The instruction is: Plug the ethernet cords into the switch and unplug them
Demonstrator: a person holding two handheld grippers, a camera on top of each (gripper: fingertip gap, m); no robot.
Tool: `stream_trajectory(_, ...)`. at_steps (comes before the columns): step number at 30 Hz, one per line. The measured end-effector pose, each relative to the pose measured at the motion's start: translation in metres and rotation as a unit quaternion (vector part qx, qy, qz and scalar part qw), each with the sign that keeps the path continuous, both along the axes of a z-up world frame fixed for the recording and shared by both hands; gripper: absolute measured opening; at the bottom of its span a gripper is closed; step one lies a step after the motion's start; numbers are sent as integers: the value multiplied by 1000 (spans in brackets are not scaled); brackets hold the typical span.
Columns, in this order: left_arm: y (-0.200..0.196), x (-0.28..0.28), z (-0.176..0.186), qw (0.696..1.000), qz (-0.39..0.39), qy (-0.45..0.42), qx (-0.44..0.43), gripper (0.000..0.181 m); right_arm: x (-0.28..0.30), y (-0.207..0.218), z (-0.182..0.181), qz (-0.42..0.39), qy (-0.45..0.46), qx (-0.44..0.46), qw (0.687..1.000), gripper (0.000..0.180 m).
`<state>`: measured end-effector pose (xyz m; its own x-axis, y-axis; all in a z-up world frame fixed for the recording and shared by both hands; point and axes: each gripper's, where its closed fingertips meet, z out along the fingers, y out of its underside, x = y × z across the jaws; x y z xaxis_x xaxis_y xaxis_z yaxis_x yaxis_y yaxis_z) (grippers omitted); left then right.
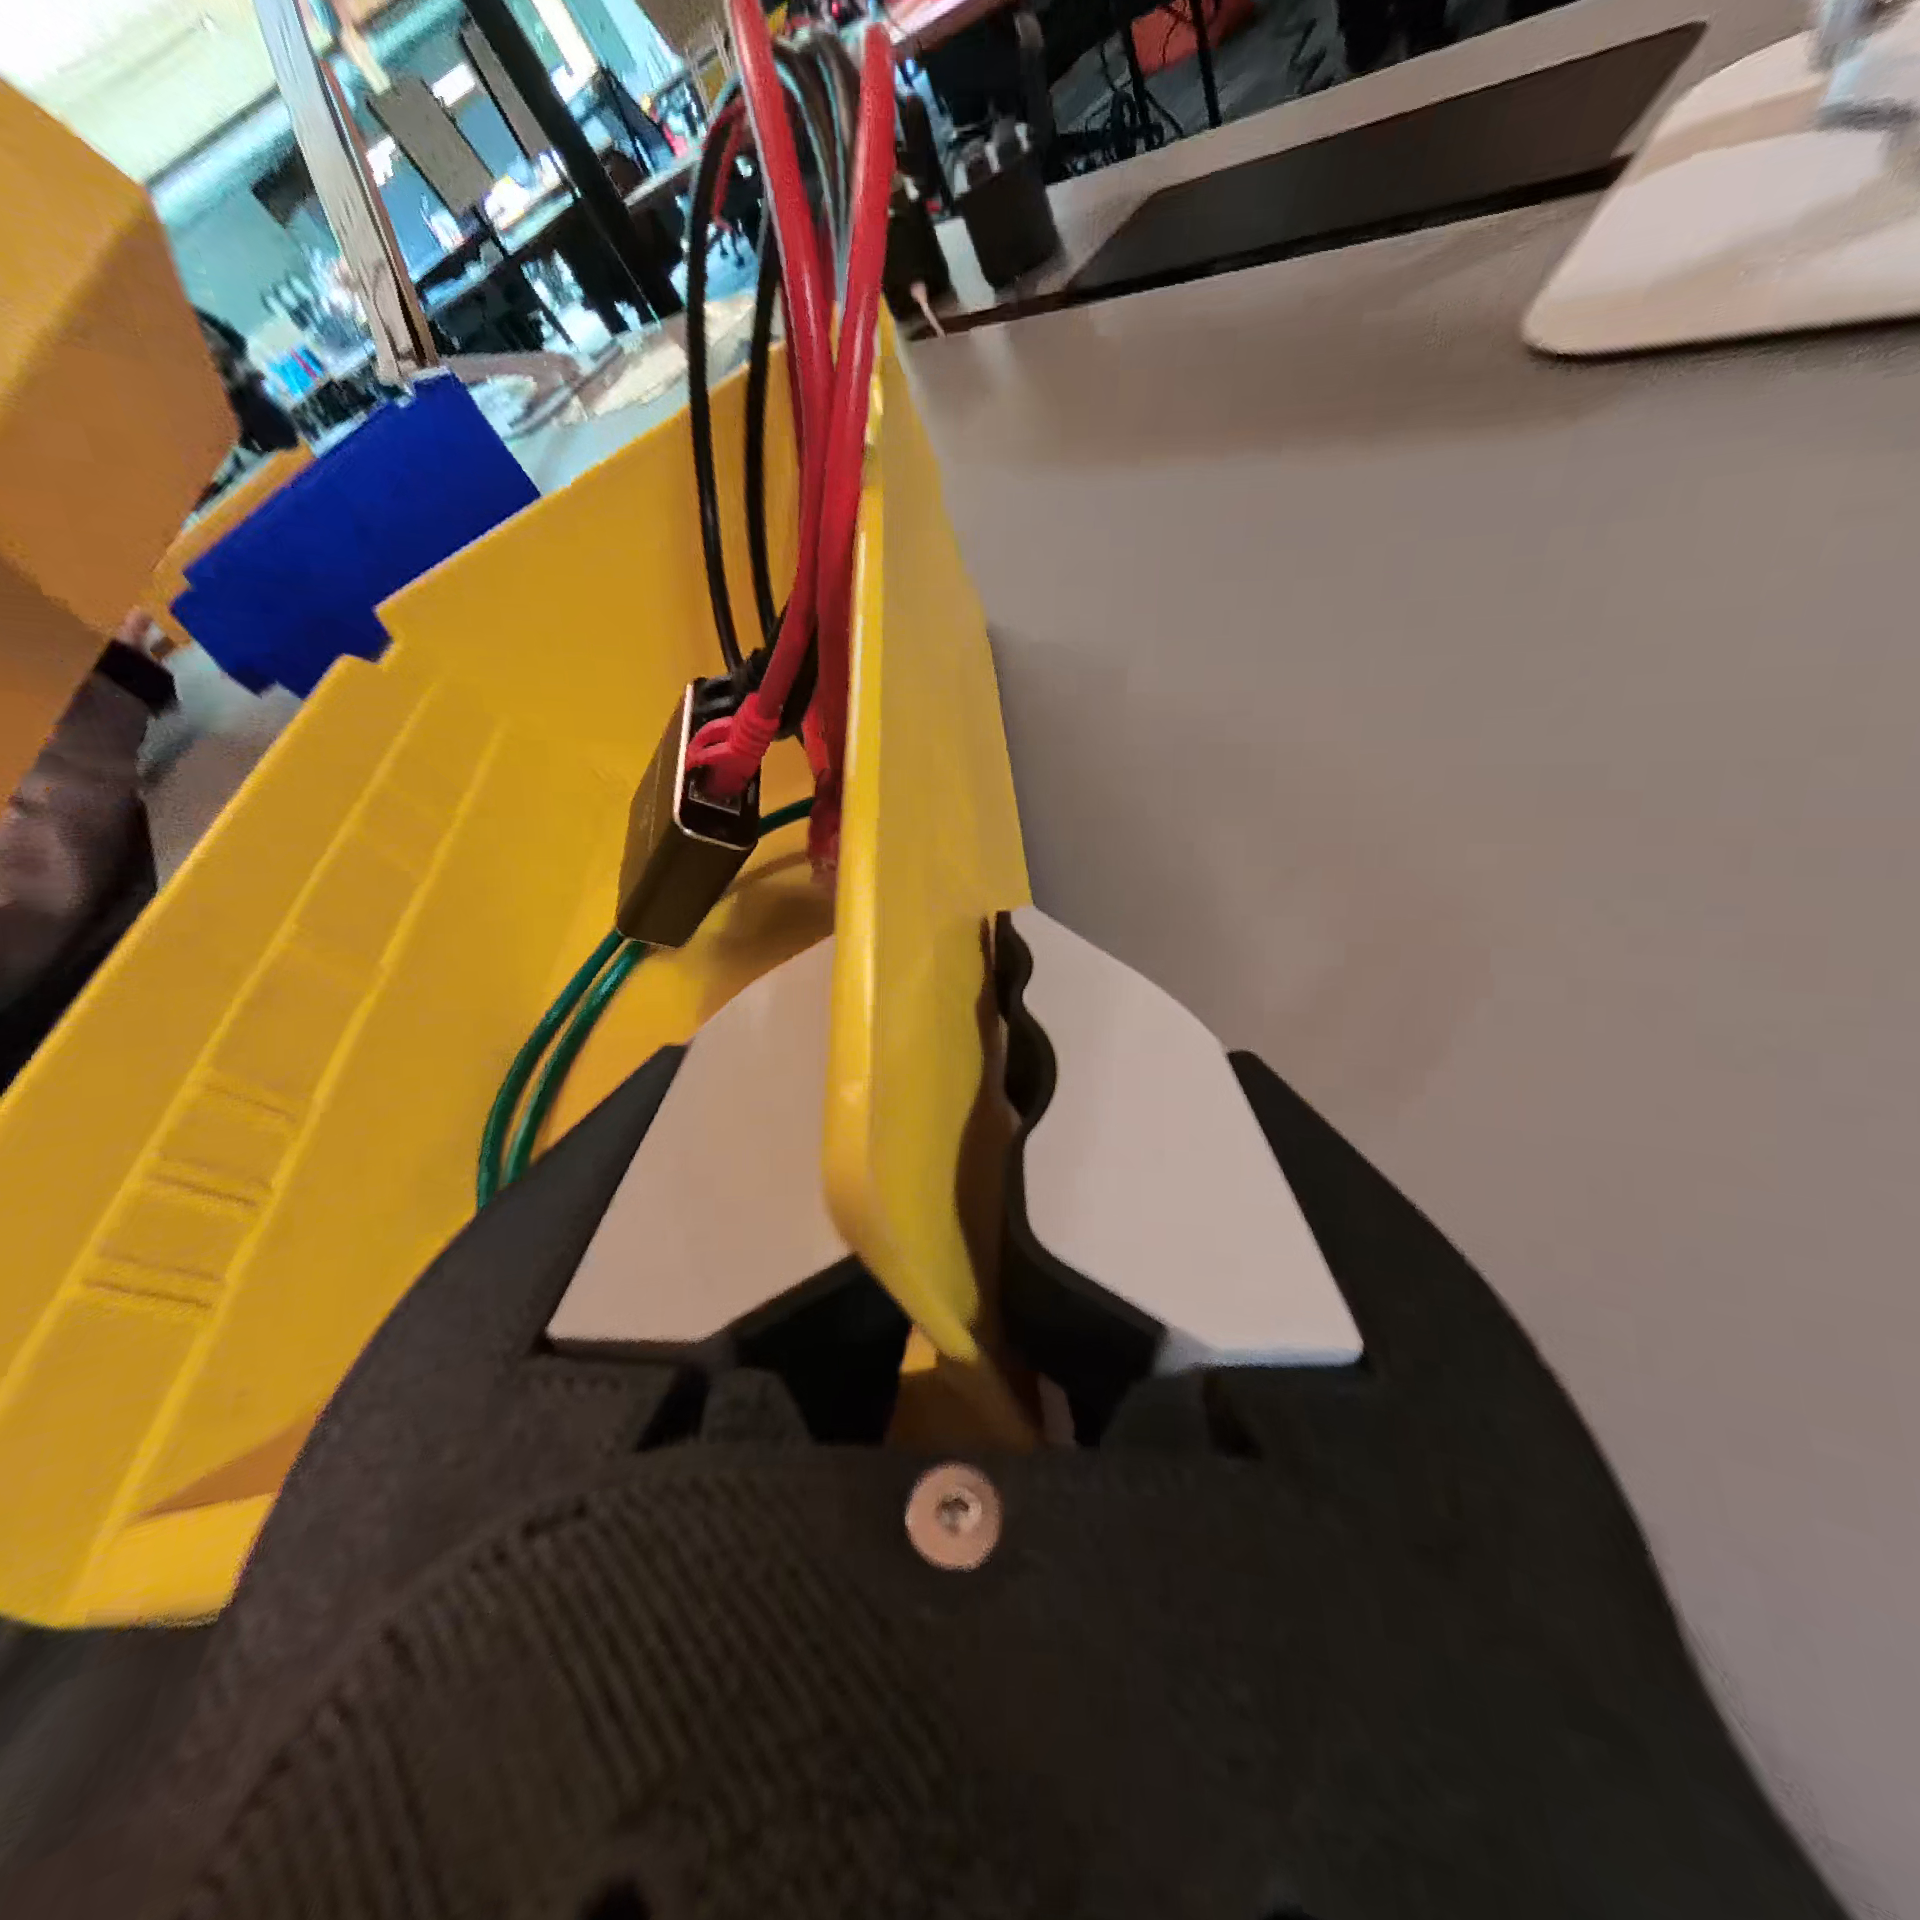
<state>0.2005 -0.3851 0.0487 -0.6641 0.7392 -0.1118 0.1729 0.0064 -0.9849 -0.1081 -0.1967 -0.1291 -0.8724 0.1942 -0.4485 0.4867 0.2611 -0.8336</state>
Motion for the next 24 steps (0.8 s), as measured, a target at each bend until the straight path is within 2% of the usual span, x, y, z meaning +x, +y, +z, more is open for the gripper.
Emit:
stream_trajectory(1,3,5,10,1000,-1,18,-4,10,13,-16,0,4,-18,-7,1000,18)
stream_trajectory(4,9,15,30,998,-12,65,-4,10,65,-62,10,41,-68,-50,996,54)
stream_trajectory(6,11,19,37,996,-20,88,1,10,99,-87,14,66,-60,-56,994,73)
stream_trajectory(9,13,19,38,994,-31,101,11,10,143,-117,16,116,-46,-56,991,89)
stream_trajectory(12,16,12,34,993,-49,101,23,10,179,-126,12,195,-54,-31,979,91)
stream_trajectory(15,23,2,32,992,-70,98,26,10,186,-112,13,241,-31,-27,970,93)
stream_trajectory(18,34,-13,33,991,-94,91,22,9,164,-77,19,259,33,-35,965,90)
stream_trajectory(21,54,-32,37,989,-126,81,14,9,120,-28,22,252,126,-21,959,85)
stream_trajectory(24,88,-59,43,983,-170,64,-5,9,59,30,27,210,230,8,950,80)
